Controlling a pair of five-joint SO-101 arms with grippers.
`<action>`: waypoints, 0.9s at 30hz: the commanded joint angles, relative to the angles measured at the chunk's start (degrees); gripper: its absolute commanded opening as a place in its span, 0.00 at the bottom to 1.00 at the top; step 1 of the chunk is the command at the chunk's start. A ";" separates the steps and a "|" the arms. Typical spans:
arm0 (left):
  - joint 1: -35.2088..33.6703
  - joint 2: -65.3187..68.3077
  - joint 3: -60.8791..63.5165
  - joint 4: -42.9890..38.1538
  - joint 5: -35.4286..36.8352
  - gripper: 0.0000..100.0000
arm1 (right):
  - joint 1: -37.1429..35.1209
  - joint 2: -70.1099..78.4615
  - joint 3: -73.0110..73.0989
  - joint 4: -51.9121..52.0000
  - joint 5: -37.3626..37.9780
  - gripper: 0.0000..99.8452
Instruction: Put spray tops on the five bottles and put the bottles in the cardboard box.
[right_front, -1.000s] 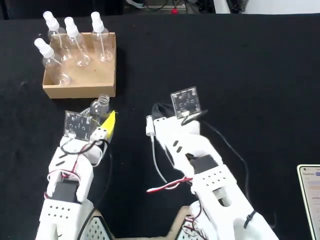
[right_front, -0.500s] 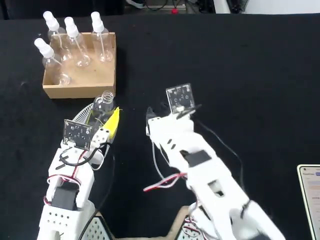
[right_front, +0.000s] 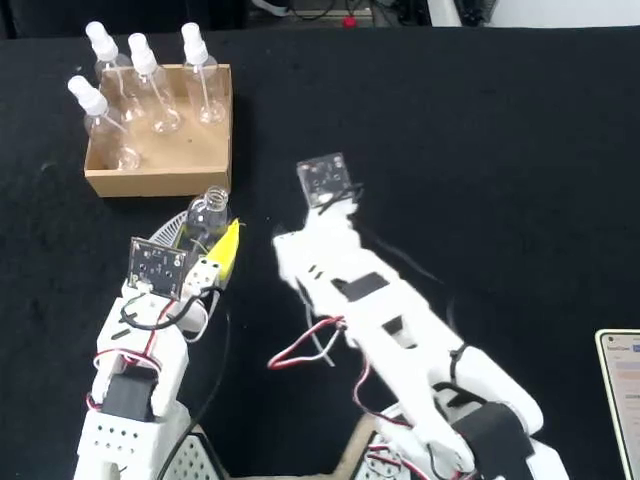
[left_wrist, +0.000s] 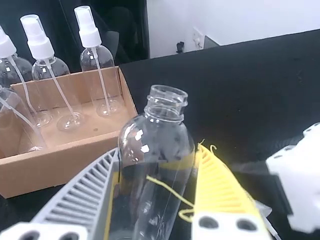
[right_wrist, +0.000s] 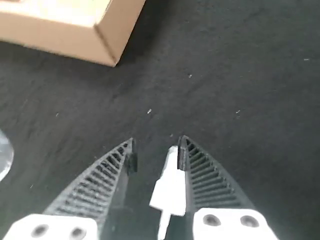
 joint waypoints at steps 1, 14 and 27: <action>0.04 -0.88 1.19 0.18 0.18 0.06 | -0.62 0.22 -6.29 6.15 -0.53 0.14; -2.86 -0.88 1.19 0.18 0.53 0.06 | 0.00 19.12 -29.41 29.71 -0.44 0.14; -2.42 -0.97 1.19 0.00 0.35 0.06 | 3.96 29.58 -43.74 44.75 -0.09 0.21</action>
